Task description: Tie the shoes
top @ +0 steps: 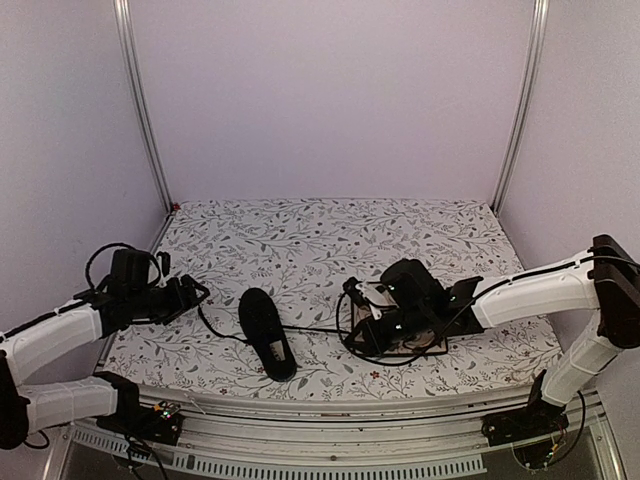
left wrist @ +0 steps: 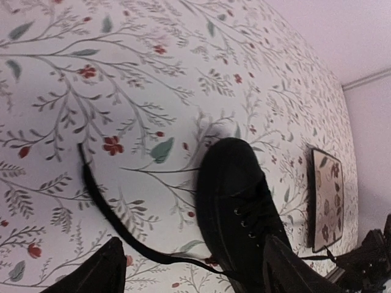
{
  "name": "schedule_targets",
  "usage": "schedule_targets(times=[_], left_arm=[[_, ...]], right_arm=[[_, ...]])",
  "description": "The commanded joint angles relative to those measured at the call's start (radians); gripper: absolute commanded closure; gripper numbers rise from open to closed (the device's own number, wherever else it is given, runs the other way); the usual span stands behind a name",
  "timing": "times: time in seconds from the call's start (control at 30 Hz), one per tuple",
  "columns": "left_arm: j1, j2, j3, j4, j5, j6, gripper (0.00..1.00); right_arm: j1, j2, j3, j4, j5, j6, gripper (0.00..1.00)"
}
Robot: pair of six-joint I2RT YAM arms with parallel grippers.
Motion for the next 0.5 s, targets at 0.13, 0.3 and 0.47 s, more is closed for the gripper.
schedule_targets(times=[0.13,0.3,0.47], left_arm=[[-0.361,0.136,0.036,0.133,0.086,0.201,0.35],[-0.457,0.176,-0.015,0.201,0.056,0.23,0.41],[-0.485,0.201,-0.044,0.224,0.012,0.266,0.44]], right_arm=[[-0.003,0.022,0.043,0.022,-0.004,0.013,0.98],[-0.002,0.03,0.045,0.058,-0.01,0.036,0.98],[-0.003,0.042,0.049,0.084,-0.033,0.047,0.98]])
